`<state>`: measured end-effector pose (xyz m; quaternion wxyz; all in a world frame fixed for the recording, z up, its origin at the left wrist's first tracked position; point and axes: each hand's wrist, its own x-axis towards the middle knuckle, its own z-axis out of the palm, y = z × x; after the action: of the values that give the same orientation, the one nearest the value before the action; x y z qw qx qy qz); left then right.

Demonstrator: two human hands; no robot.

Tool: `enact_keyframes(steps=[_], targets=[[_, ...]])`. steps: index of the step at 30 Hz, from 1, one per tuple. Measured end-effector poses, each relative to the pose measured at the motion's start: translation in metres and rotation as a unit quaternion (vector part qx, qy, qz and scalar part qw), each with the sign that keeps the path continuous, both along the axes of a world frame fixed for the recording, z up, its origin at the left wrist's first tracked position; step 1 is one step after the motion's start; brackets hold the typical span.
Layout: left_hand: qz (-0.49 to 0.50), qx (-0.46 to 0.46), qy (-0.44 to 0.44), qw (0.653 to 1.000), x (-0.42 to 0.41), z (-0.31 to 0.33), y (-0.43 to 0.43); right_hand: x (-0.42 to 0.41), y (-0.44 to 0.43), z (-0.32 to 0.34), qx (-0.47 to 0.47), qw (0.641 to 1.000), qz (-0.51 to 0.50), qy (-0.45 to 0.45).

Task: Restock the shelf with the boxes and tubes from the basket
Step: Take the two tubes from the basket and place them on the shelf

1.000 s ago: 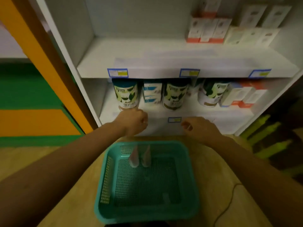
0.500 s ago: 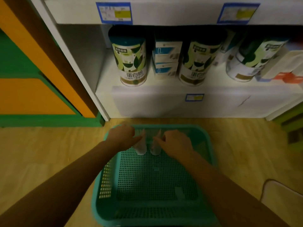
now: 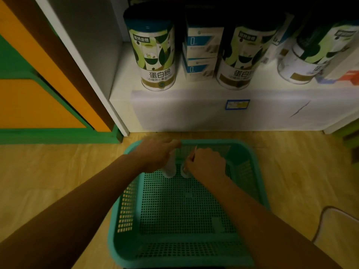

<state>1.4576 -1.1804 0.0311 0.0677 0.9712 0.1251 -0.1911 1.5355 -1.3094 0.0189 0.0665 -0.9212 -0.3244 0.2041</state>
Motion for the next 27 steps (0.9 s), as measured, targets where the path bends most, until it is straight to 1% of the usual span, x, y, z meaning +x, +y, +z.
enact_keyframes(steps=[2,3,4,6,8,10,11,12,14,15,16,18,19,20,21,24,27], targets=[[-0.085,0.04,0.061,0.994,0.001,0.003,0.009,0.0,0.001,-0.001,0.001,1.0,0.003,0.003],[-0.122,0.061,0.076,0.988,0.001,0.005,0.011,-0.001,0.001,-0.002,0.002,1.0,0.002,0.006],[-0.152,0.083,0.077,0.982,0.002,0.004,0.012,-0.001,0.001,-0.004,0.003,1.0,0.002,0.01],[-0.187,0.094,0.075,0.975,0.003,0.003,0.013,-0.002,0.0,-0.006,0.001,1.0,0.005,0.016],[-0.22,0.12,0.092,0.964,0.003,0.003,0.015,-0.001,-0.003,-0.005,-0.002,1.0,0.026,0.017],[-0.275,0.157,0.015,0.949,0.004,0.006,0.015,0.001,-0.009,0.001,-0.008,0.998,0.053,0.024],[-0.294,0.183,-0.003,0.938,0.005,0.01,0.014,0.002,-0.014,0.006,-0.015,0.997,0.064,0.032],[-0.3,0.198,0.023,0.933,0.006,0.012,0.014,0.004,-0.019,0.01,-0.021,0.996,0.073,0.039],[-0.298,0.19,0.105,0.93,0.004,0.015,0.013,0.009,-0.028,0.021,-0.022,0.995,0.085,0.054],[-0.301,0.188,0.099,0.93,0.002,0.018,0.014,0.012,-0.032,0.028,-0.022,0.994,0.088,0.06],[-0.309,0.182,0.069,0.931,0.001,0.029,0.014,0.017,-0.036,0.035,-0.026,0.993,0.088,0.069],[-0.282,0.177,0.042,0.942,-0.003,0.051,0.013,0.026,-0.047,0.055,-0.034,0.993,0.082,0.082],[-0.258,0.159,0.045,0.952,-0.003,0.062,0.012,0.031,-0.052,0.065,-0.028,0.993,0.086,0.069],[-0.24,0.147,0.013,0.959,-0.003,0.073,0.01,0.036,-0.057,0.077,-0.018,0.994,0.094,0.047],[-0.225,0.153,-0.002,0.962,-0.003,0.085,0.007,0.041,-0.061,0.09,-0.007,0.995,0.099,0.024],[-0.169,0.111,-0.066,0.977,0.004,0.128,0.0,0.052,-0.077,0.137,0.023,0.993,0.114,-0.03],[-0.132,0.098,-0.108,0.981,0.016,0.175,-0.006,0.063,-0.092,0.193,0.056,0.984,0.13,-0.108]])
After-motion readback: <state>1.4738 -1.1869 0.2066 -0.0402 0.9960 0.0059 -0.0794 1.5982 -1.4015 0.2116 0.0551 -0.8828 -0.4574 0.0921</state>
